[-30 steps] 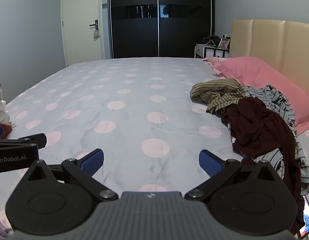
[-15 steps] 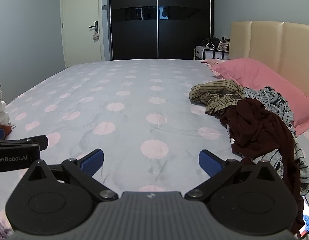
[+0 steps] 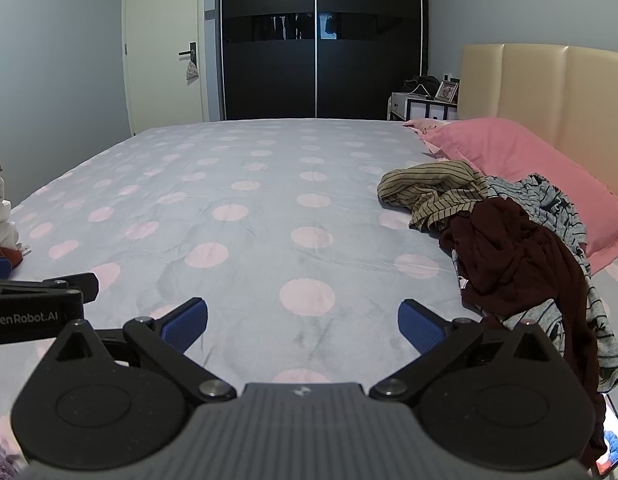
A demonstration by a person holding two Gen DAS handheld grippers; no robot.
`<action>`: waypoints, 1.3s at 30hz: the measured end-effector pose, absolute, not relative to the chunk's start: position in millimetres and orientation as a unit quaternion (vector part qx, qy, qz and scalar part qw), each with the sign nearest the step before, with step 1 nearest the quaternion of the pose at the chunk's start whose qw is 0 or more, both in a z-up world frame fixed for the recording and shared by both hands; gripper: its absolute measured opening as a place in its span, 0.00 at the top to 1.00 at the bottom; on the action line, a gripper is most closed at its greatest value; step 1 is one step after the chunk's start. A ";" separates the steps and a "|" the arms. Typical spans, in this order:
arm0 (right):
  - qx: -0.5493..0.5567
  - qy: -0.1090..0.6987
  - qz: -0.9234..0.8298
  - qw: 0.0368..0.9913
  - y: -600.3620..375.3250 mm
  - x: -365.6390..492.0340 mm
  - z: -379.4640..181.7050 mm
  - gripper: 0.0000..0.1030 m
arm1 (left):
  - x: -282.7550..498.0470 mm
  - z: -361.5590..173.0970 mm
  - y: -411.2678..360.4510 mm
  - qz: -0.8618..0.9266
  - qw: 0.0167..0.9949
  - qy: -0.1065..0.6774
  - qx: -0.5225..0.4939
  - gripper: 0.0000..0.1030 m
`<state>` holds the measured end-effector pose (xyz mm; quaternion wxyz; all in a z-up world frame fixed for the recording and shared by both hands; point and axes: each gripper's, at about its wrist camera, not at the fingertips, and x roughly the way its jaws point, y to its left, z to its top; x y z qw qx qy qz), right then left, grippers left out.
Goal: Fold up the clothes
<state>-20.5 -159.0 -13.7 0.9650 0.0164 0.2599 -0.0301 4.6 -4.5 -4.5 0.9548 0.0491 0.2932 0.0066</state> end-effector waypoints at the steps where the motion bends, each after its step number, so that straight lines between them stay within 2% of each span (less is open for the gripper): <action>1: 0.017 0.260 -0.030 0.965 -159.4 -20.4 -14.1 0.01 | 4.7 -4.7 -4.5 0.006 0.954 0.294 0.049 0.00; 18: 0.011 0.265 -0.031 0.964 -162.9 -18.9 -17.9 0.01 | 9.1 -12.3 -0.3 0.011 0.950 0.307 0.058 0.00; 31: 0.033 0.299 -0.056 0.952 -226.6 10.8 -38.6 0.02 | 41.9 -44.1 14.6 0.029 0.937 0.345 0.049 0.03; 32: 0.032 0.299 -0.062 0.952 -234.1 15.6 -38.6 0.03 | 44.9 -46.0 14.7 0.029 0.936 0.347 0.045 0.03; 34: 0.024 0.300 -0.079 0.950 -252.2 26.9 -39.9 0.11 | 51.3 -49.8 14.2 0.032 0.935 0.350 0.041 0.03; 35: 0.020 0.300 -0.092 0.949 -260.9 32.3 -41.5 0.19 | 54.5 -52.0 14.0 0.033 0.934 0.353 0.040 0.03; 38: 0.015 0.308 -0.131 0.942 -292.3 53.6 -52.5 0.24 | 64.3 -60.5 13.0 0.035 0.930 0.364 0.045 0.03; 39: 0.015 0.312 -0.139 0.940 -301.6 60.7 -57.1 0.29 | 67.5 -64.3 12.6 0.036 0.928 0.369 0.047 0.03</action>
